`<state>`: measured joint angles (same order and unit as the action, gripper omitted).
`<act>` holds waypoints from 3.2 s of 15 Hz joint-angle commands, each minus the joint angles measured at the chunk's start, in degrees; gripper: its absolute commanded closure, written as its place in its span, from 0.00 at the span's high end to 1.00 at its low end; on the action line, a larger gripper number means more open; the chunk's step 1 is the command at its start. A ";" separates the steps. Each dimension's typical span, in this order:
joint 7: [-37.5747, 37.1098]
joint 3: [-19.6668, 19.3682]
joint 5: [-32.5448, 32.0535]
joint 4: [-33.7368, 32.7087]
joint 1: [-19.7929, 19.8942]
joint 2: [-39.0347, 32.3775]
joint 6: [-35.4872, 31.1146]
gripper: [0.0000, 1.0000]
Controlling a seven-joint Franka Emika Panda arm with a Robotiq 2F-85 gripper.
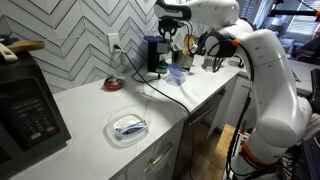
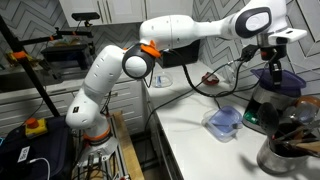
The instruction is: Remove the blue lid from the coffee maker and put it on the lunch box to the left
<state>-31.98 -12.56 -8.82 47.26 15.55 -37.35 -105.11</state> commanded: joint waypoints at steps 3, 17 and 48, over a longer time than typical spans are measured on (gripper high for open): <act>-0.70 -0.78 -0.73 -1.18 0.32 -0.73 2.67 0.06; 9.97 1.97 9.92 11.08 4.15 21.49 -0.15 0.02; 7.50 15.46 17.60 62.90 -12.15 52.11 -4.36 0.02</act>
<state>-20.51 1.45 9.91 109.73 4.64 15.33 -108.86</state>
